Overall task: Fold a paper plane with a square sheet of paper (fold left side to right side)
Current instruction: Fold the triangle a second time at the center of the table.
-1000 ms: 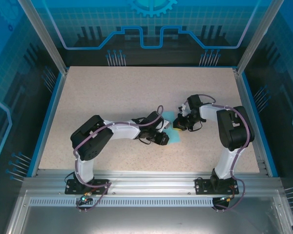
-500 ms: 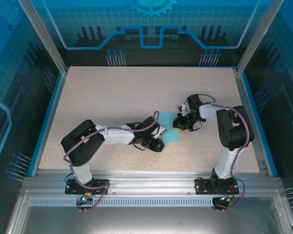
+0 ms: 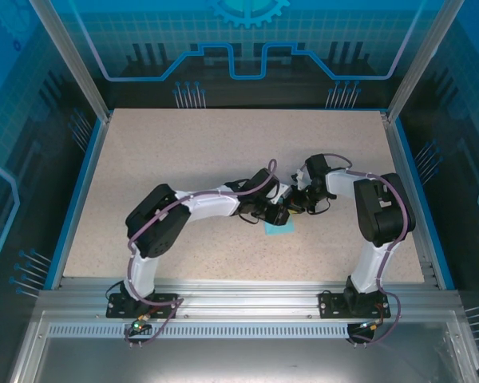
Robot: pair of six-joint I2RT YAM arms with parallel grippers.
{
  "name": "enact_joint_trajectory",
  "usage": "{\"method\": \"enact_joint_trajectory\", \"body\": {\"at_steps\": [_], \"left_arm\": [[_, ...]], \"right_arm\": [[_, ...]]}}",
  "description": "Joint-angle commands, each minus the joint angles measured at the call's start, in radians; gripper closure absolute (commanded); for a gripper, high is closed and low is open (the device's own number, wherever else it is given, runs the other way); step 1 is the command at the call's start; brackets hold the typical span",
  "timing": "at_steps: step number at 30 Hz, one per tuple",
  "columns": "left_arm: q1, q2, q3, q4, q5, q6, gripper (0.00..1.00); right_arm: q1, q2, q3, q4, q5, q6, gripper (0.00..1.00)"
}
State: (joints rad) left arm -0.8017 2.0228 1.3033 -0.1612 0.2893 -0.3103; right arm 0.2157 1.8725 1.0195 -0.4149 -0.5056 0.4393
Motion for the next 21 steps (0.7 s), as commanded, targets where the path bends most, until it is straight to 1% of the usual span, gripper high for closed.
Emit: {"method": "enact_joint_trajectory", "body": {"at_steps": [1, 7, 12, 17, 21], "left_arm": [[0.014, 0.048, 0.023, -0.036, 0.01, 0.015, 0.72], [0.015, 0.052, -0.028, -0.032, 0.021, 0.01, 0.73], [0.009, -0.018, -0.143, -0.009, 0.042, 0.01, 0.74], [-0.03, -0.098, -0.257, 0.011, 0.068, 0.021, 0.74], [-0.043, -0.132, -0.347, 0.049, 0.064, -0.013, 0.74]], "right_arm": [[0.006, 0.03, 0.005, -0.018, 0.064, -0.011, 0.95], [0.005, 0.033, 0.005, -0.018, 0.068, -0.011, 0.94], [0.005, 0.037, 0.005, -0.019, 0.07, -0.011, 0.94], [0.006, 0.04, 0.006, -0.018, 0.071, -0.011, 0.95], [0.008, 0.042, 0.007, -0.018, 0.069, -0.008, 0.95]]}}
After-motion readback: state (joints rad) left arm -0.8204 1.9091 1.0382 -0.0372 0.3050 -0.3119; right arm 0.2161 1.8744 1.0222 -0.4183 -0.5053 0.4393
